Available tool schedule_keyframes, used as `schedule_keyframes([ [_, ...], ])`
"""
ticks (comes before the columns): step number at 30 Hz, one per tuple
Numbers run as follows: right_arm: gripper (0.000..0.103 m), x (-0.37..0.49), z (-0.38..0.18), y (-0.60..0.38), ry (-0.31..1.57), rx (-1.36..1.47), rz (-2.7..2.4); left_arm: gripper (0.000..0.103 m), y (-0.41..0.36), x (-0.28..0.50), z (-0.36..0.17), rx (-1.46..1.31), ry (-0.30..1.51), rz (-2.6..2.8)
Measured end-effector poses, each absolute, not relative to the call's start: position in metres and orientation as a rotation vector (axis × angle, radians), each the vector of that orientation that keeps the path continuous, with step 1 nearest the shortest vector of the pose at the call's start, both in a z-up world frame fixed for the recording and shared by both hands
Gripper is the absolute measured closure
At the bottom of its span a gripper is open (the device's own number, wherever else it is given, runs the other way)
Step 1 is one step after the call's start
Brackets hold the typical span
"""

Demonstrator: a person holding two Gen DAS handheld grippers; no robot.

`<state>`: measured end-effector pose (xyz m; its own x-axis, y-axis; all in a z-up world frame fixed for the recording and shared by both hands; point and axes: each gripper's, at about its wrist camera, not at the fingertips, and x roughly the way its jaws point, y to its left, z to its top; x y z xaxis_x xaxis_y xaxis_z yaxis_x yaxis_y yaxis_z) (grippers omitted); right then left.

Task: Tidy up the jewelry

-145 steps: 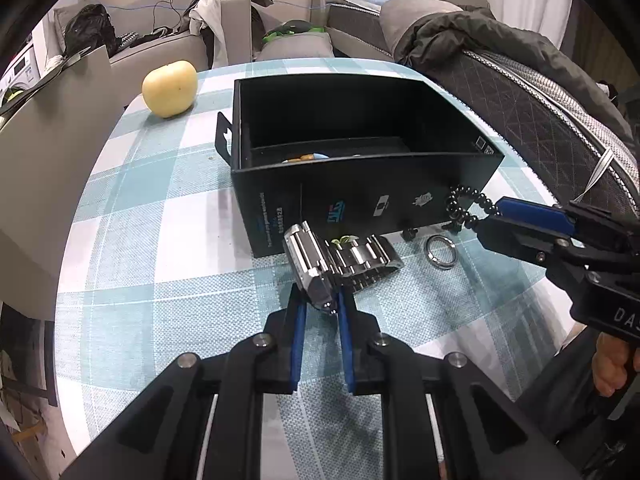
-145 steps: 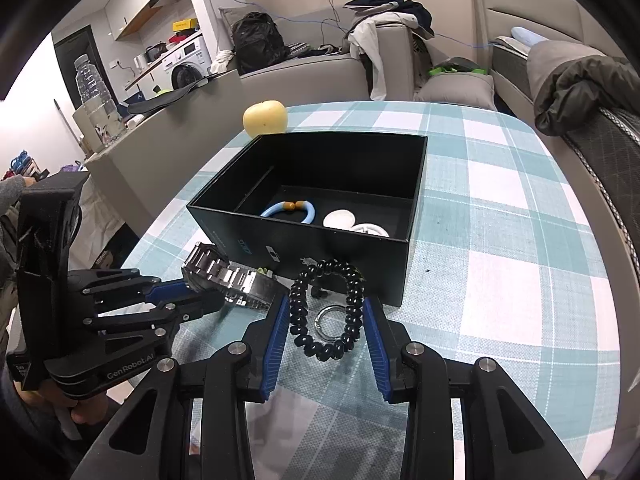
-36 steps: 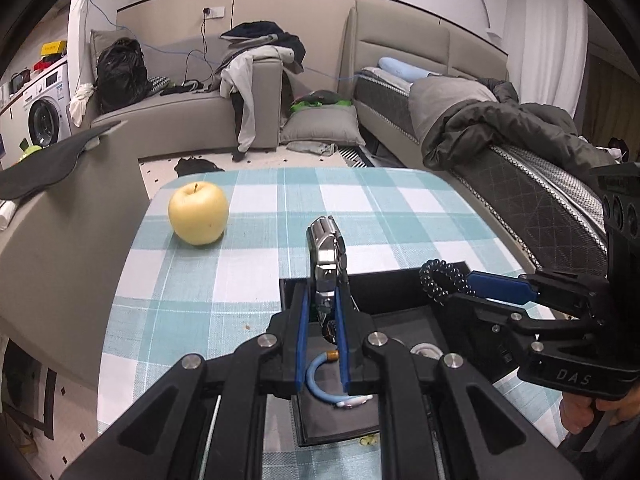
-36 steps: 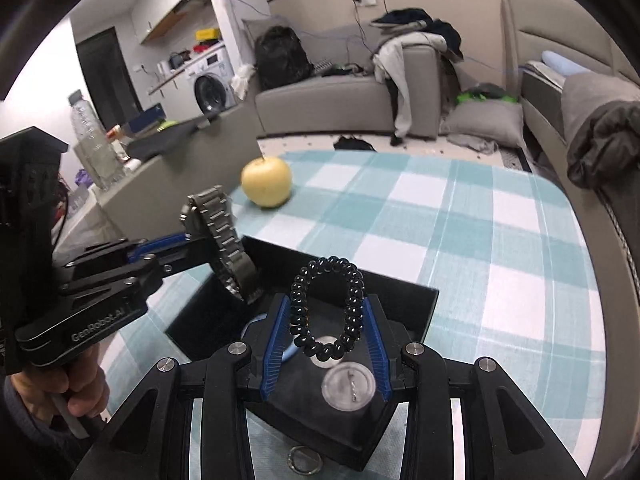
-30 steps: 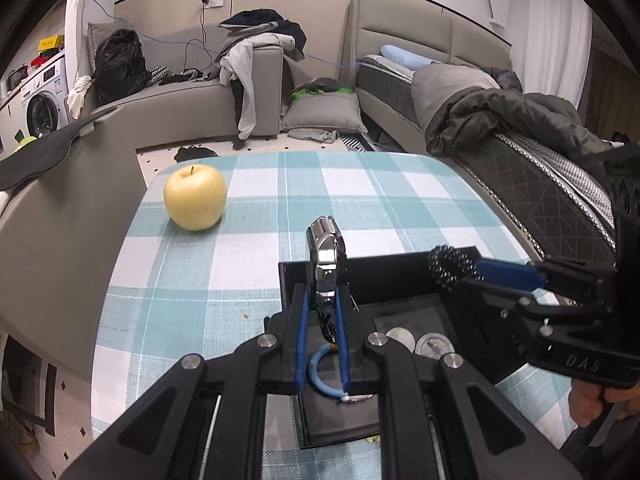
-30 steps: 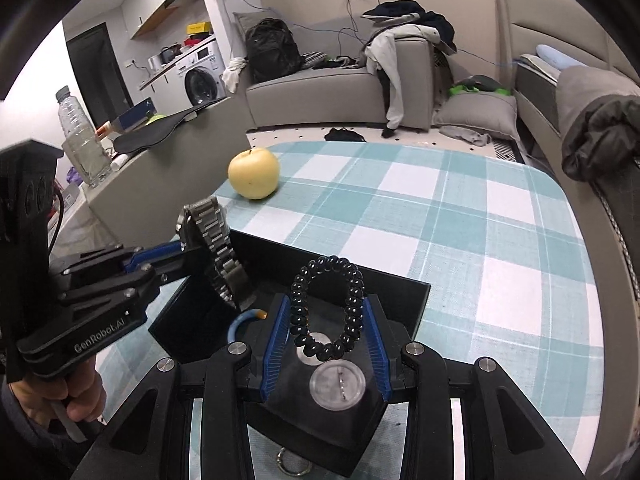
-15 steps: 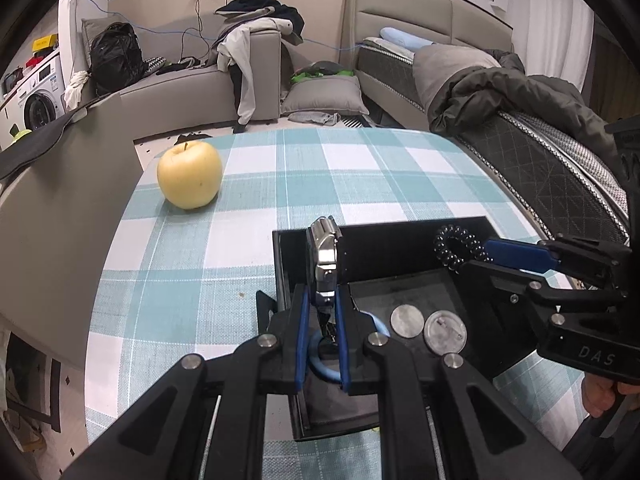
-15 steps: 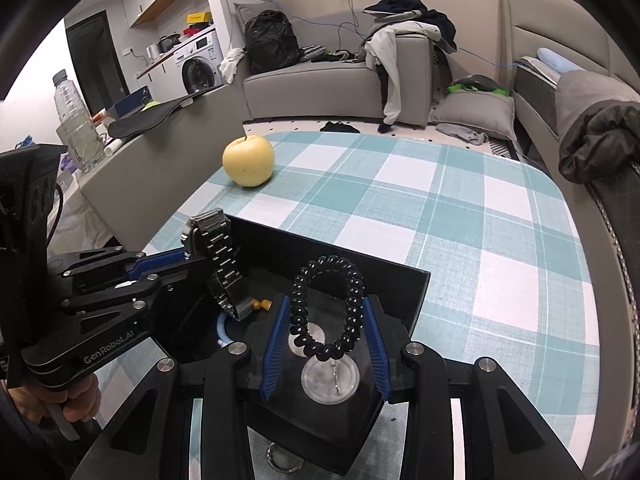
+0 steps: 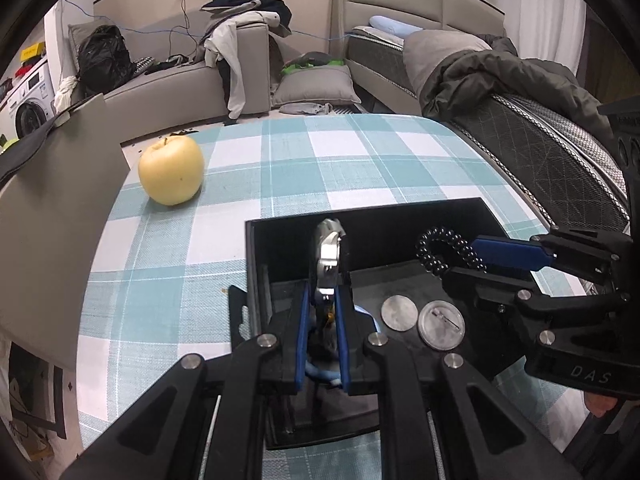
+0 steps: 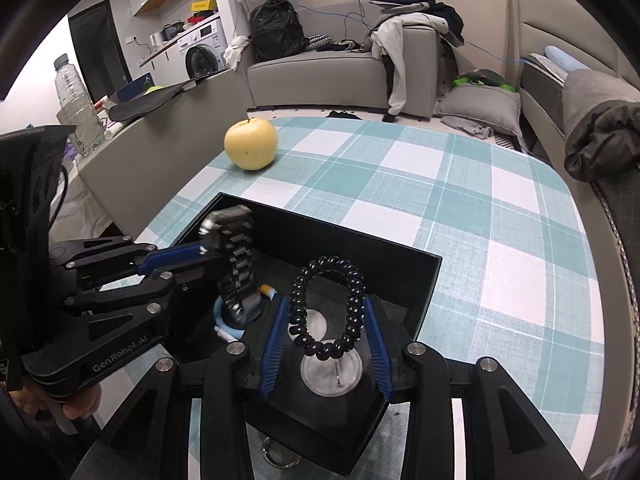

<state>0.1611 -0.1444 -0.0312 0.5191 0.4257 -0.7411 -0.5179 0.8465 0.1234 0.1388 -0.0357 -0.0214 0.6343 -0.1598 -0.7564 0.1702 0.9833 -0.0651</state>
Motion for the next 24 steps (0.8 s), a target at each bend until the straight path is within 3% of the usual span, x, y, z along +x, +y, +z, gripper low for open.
schedule_keyframes([
  [17, 0.056, 0.148, -0.014, -0.157, 0.774, -0.103, 0.53, 0.094, -0.038, 0.133, -0.018, -0.002, 0.863, -0.207],
  [24, 0.041, 0.142, -0.008, -0.159, 0.753, -0.095, 0.521, 0.094, -0.034, 0.131, -0.016, -0.02, 0.858, -0.211],
])
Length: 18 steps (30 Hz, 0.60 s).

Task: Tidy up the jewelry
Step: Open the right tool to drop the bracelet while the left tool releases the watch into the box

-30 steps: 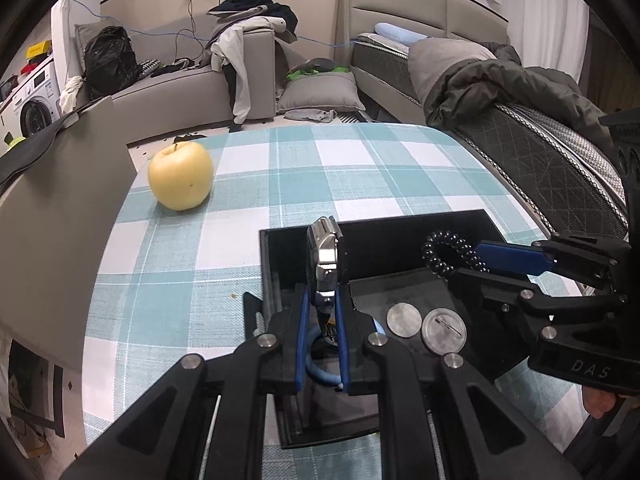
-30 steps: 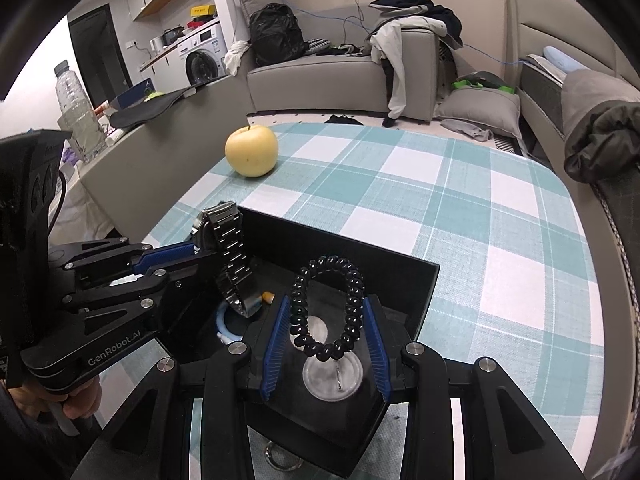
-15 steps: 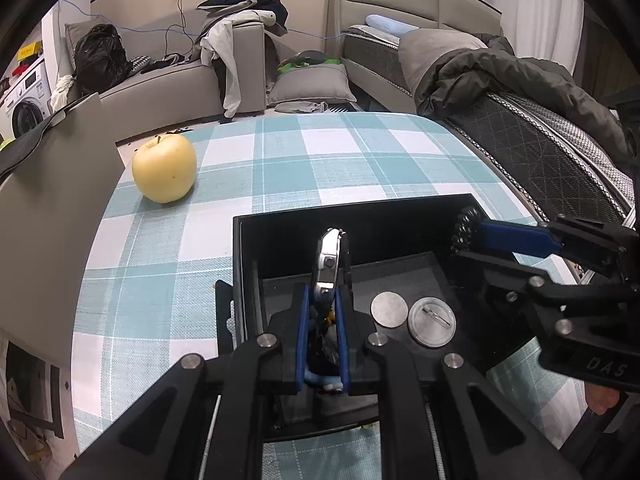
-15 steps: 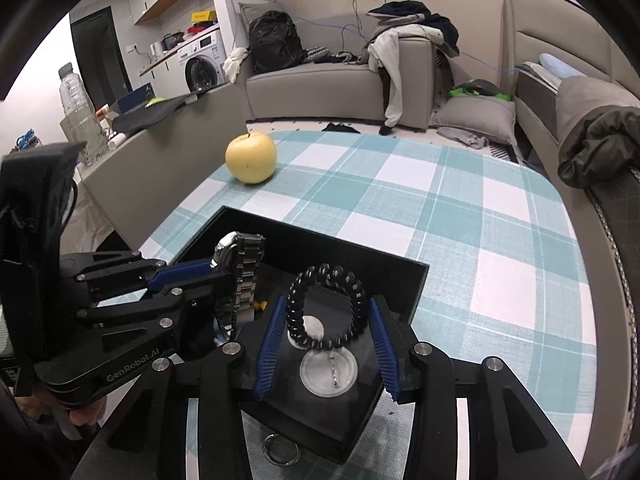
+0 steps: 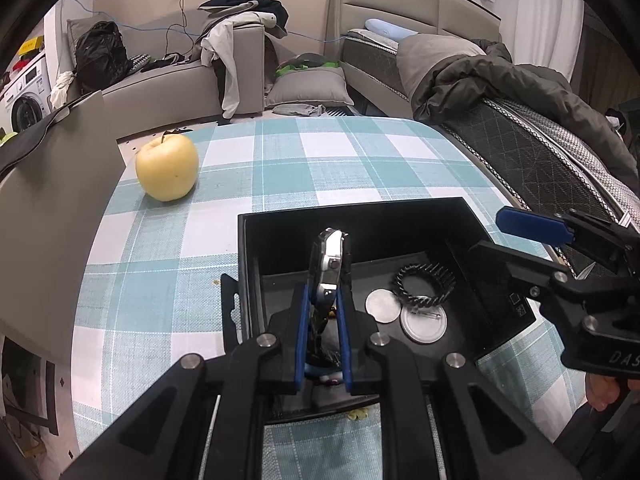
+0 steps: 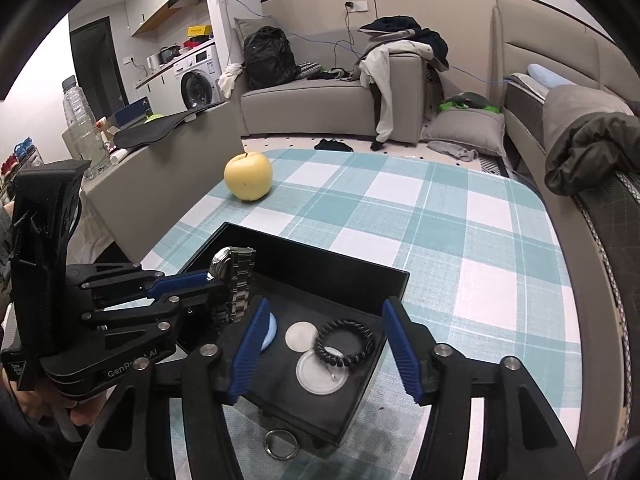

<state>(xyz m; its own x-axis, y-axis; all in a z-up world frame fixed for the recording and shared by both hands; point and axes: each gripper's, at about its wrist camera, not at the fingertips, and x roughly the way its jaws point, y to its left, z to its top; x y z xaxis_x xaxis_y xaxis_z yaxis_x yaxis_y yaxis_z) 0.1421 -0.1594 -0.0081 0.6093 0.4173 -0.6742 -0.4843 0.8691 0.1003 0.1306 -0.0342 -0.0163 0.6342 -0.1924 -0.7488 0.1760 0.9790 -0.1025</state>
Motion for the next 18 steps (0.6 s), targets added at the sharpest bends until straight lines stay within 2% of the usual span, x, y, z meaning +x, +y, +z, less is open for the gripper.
schedule_keyframes([
  [6, 0.032, 0.138, -0.006, -0.161, 0.747, -0.094, 0.522, 0.094, -0.034, 0.13, -0.016, -0.025, 0.858, -0.216],
  [15, 0.031, 0.137, -0.008, -0.167, 0.765, -0.098, 0.504, 0.093, -0.034, 0.128, -0.005, -0.039, 0.83, -0.239],
  [18, 0.027, 0.138, -0.007, -0.171, 0.765, -0.093, 0.498, 0.081, -0.031, 0.126, -0.005, -0.046, 0.842, -0.224],
])
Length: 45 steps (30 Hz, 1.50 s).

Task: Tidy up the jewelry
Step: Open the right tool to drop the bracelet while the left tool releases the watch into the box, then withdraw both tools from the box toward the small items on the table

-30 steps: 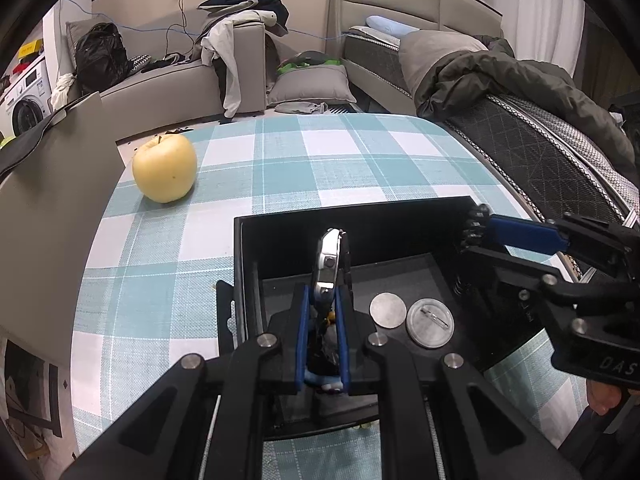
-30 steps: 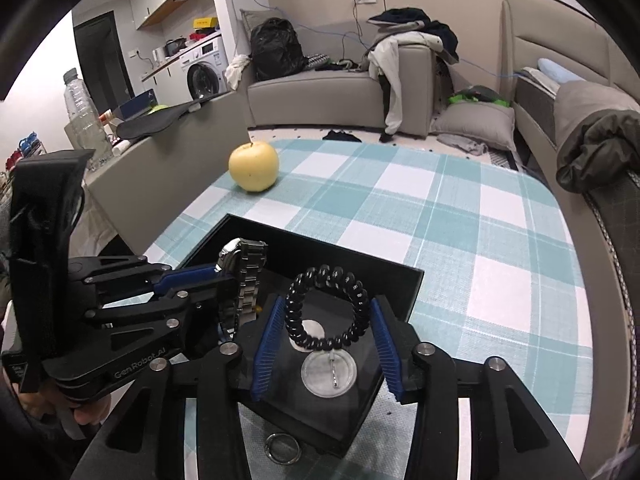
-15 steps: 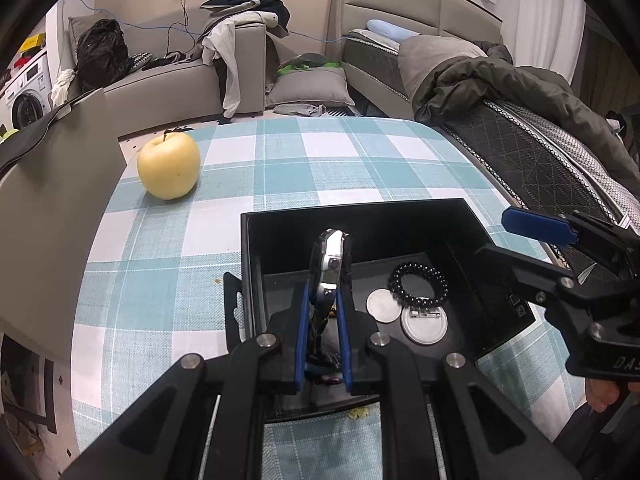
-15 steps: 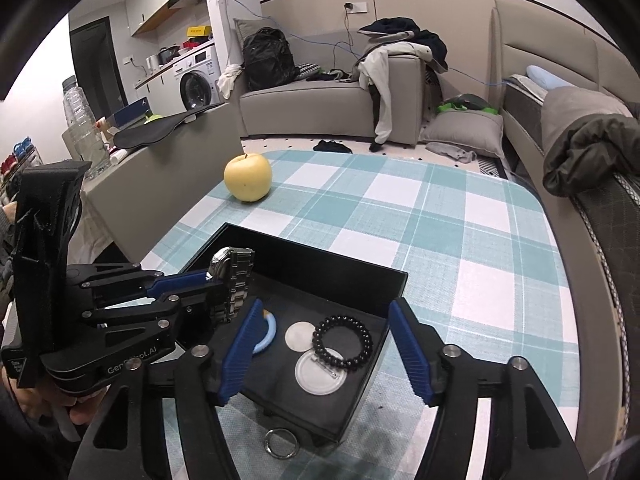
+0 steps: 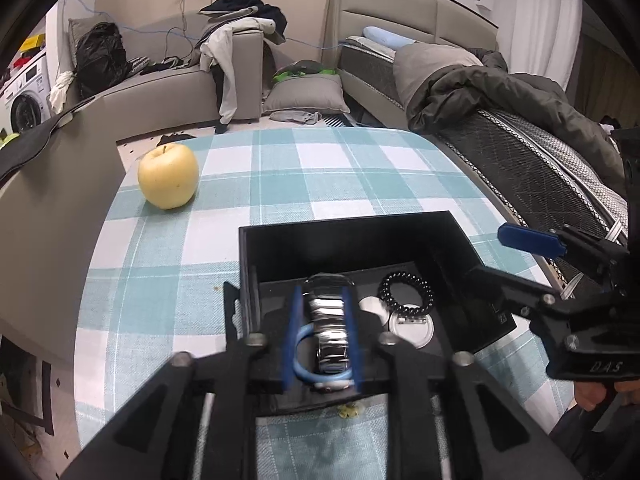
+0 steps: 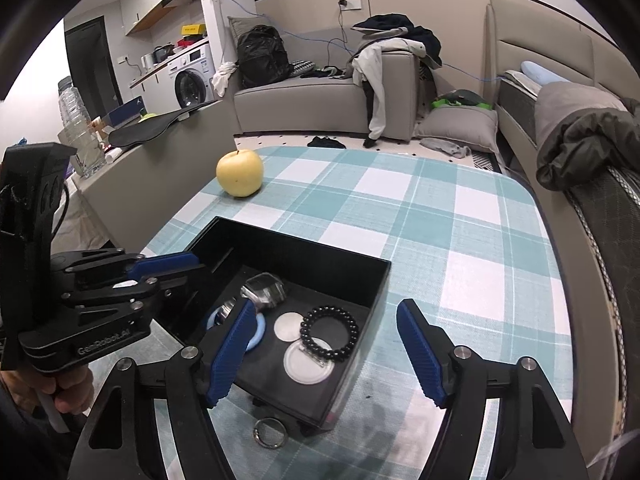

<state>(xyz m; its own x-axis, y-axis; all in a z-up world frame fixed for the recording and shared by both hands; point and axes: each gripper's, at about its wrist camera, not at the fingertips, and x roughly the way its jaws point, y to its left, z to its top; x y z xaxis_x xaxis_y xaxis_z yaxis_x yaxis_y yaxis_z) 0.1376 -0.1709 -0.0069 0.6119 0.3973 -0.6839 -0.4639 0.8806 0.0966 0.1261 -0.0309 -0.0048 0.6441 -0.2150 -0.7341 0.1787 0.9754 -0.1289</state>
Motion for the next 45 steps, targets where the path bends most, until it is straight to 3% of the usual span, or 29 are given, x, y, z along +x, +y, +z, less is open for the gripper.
schedule_keyframes([
  [2, 0.022, 0.137, -0.006, -0.174, 0.768, -0.086, 0.493, 0.063, -0.027, 0.123, -0.005, -0.064, 0.852, -0.214],
  [4, 0.015, 0.136, -0.006, -0.178, 0.773, -0.077, 0.482, 0.054, -0.024, 0.12, -0.004, -0.08, 0.854, -0.225],
  [8, 0.007, 0.13, -0.005, -0.181, 0.775, -0.083, 0.465, 0.017, -0.022, 0.107, 0.004, -0.054, 0.821, -0.178],
  [12, 0.001, 0.121, -0.004, -0.183, 0.771, -0.083, 0.435, 0.001, -0.015, 0.088, 0.013, -0.083, 0.766, -0.156],
  [27, 0.003, 0.075, -0.04, -0.208, 0.917, 0.05, 0.348, 0.001, -0.008, 0.065, -0.016, -0.103, 0.835, -0.122],
  [31, 0.018, 0.064, -0.058, -0.211, 0.972, 0.123, 0.341, 0.001, -0.008, 0.063, -0.025, -0.085, 0.86, -0.112],
  [33, 0.03, 0.067, -0.06, -0.205, 0.983, 0.11, 0.36, 0.001, -0.01, 0.063, -0.03, -0.076, 0.879, -0.117],
  [37, 0.037, 0.072, -0.063, -0.197, 0.983, 0.096, 0.377, 0.001, -0.013, 0.062, -0.034, -0.064, 0.894, -0.118],
  [39, 0.053, 0.074, -0.067, -0.195, 1.002, 0.101, 0.382, 0.001, -0.017, 0.063, -0.035, -0.053, 0.897, -0.13],
  [42, 0.064, 0.075, -0.07, -0.193, 1.005, 0.109, 0.384, 0.001, -0.019, 0.063, -0.038, -0.041, 0.899, -0.132],
  [45, 0.068, 0.078, -0.07, -0.192, 0.994, 0.112, 0.38, 0.002, -0.019, 0.066, -0.042, -0.065, 0.917, -0.153],
])
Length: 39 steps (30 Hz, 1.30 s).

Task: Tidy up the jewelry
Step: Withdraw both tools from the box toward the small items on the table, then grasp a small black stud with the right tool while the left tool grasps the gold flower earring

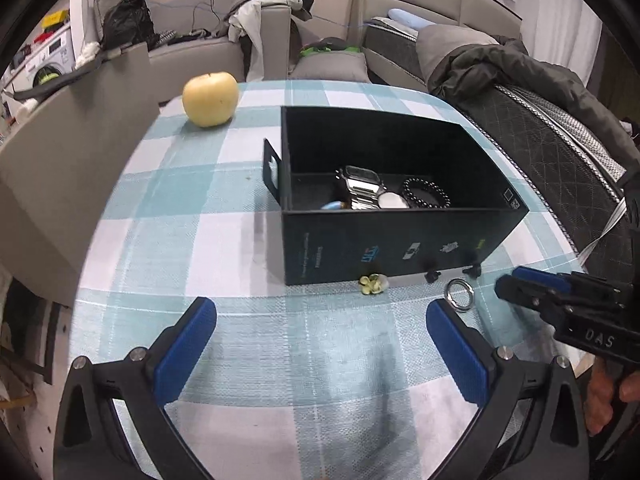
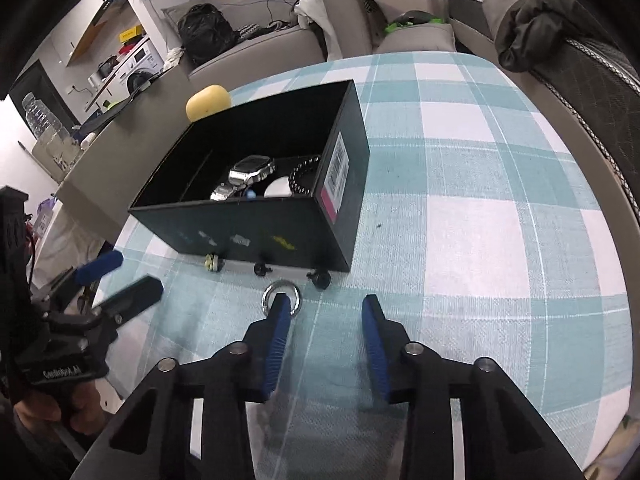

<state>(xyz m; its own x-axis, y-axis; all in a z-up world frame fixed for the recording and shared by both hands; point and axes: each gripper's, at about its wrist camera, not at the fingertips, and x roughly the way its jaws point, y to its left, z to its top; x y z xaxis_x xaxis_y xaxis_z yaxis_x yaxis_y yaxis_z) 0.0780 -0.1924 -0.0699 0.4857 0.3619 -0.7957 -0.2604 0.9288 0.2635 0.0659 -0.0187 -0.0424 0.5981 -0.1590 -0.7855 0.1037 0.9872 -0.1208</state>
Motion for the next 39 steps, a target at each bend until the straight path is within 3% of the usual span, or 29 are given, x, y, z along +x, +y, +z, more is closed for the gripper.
schedule_keyframes([
  [7, 0.073, 0.089, -0.076, -0.181, 1.008, 0.084, 0.379, 0.017, -0.026, 0.069, -0.052, -0.018, 0.954, -0.164],
  [13, 0.084, 0.091, -0.078, -0.172, 1.014, 0.055, 0.387, 0.017, -0.025, 0.07, -0.053, -0.029, 0.961, -0.163],
  [27, 0.085, 0.094, -0.08, -0.165, 0.987, 0.009, 0.368, 0.017, -0.023, 0.075, -0.057, -0.042, 0.97, -0.158],
  [30, 0.093, 0.092, -0.08, -0.162, 0.972, -0.035, 0.343, 0.017, -0.025, 0.076, -0.057, -0.035, 0.969, -0.158],
  [39, 0.094, 0.084, -0.073, -0.182, 0.95, 0.084, 0.399, 0.017, -0.029, 0.076, -0.058, -0.033, 0.966, -0.162],
])
